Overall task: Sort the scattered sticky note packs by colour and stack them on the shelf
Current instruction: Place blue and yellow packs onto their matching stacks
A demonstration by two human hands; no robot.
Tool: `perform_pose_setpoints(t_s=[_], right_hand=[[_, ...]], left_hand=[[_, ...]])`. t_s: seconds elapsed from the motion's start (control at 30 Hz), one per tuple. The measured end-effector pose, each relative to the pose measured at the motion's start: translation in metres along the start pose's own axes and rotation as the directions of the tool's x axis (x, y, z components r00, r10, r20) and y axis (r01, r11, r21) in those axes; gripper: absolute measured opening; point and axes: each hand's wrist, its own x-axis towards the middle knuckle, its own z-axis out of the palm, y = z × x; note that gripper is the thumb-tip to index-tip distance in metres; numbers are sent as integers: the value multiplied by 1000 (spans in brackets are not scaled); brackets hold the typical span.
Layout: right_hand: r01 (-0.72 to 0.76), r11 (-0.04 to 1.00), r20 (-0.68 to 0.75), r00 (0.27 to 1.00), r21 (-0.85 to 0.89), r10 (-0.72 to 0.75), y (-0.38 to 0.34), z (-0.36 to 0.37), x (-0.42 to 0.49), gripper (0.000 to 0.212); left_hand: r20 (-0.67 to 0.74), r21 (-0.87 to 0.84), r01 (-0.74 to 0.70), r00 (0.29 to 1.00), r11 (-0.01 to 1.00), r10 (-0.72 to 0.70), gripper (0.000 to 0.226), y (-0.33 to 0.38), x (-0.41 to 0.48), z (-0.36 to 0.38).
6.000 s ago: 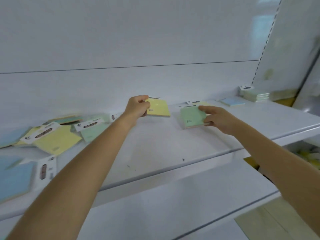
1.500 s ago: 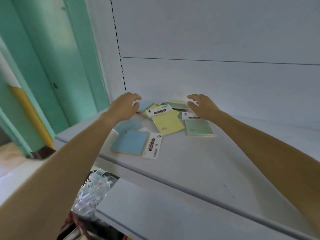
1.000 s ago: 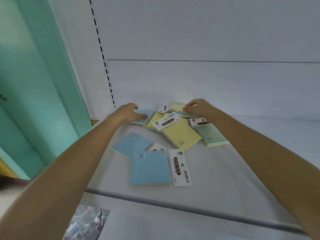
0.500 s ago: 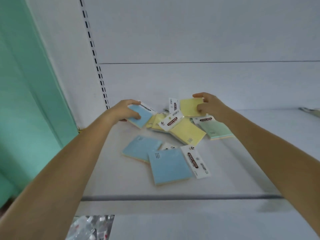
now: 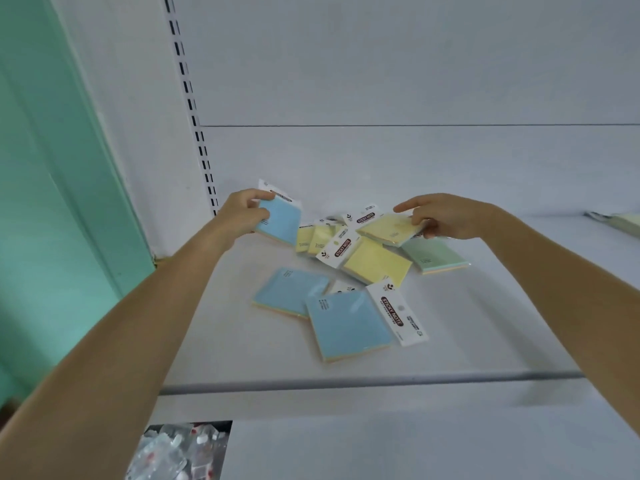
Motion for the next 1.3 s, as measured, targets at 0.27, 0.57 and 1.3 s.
perform_pose_setpoints(t_s=[0.27,0.57,1.3], right_hand=[[-52,997,-62,996,64,56,20,0,-24,34],[107,943,-295,955,314,-10,68,-42,-71,38],[174,924,-541,840,339,40,245,-294,-225,50]], left_hand=[[-65,-87,-191,980,978,186,38,7,4,27],[-69,54,-325,942,944,329,39,52,8,80],[92,-228,-231,962,946,257,42,208,-86,432]])
